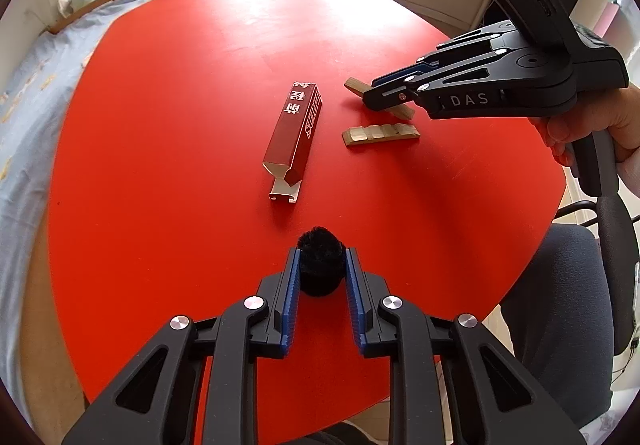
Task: Collect trash
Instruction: 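Grasp the small black ball with the left tool while the right tool grasps a clothespin, then carry the black ball and clothespin over the wastebasket with both tools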
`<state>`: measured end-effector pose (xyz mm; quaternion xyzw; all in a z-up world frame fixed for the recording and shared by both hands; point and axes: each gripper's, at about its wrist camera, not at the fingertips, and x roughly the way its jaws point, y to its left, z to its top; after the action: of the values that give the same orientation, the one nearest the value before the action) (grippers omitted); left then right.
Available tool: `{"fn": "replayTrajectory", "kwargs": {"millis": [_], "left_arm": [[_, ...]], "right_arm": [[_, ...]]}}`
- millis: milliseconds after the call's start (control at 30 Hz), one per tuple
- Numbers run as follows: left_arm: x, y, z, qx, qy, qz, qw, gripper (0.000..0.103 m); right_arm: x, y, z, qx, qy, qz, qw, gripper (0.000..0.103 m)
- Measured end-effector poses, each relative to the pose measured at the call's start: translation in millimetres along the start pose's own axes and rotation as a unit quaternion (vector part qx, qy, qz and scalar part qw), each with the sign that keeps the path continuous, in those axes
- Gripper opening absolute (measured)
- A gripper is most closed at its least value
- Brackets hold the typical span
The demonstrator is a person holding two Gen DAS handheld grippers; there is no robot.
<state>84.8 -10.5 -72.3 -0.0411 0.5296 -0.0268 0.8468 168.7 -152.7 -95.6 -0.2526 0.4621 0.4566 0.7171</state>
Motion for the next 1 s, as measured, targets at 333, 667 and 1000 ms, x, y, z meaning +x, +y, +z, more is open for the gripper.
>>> {"fn": "replayTrajectory", "kwargs": {"millis": [333, 667, 1000], "left_arm": [[-17.0, -6.3, -6.4, 0.003, -0.016, -0.002, 0.9999, 0.021], [-58.4, -25.1, -24.1, 0.013, -0.045, -0.01, 0.9988, 0.021], [-97.6, -39.0, -37.8, 0.023, -0.077, -0.008, 0.9967, 0.021]], "right_arm": [[-26.4, -0.9, -14.9, 0.029, -0.025, -0.004, 0.999, 0.013], [-83.6, 23.2, -44.8, 0.045, -0.062, 0.004, 0.997, 0.013], [-144.3, 59.2, -84.3, 0.042, -0.11, 0.006, 0.993, 0.013]]}}
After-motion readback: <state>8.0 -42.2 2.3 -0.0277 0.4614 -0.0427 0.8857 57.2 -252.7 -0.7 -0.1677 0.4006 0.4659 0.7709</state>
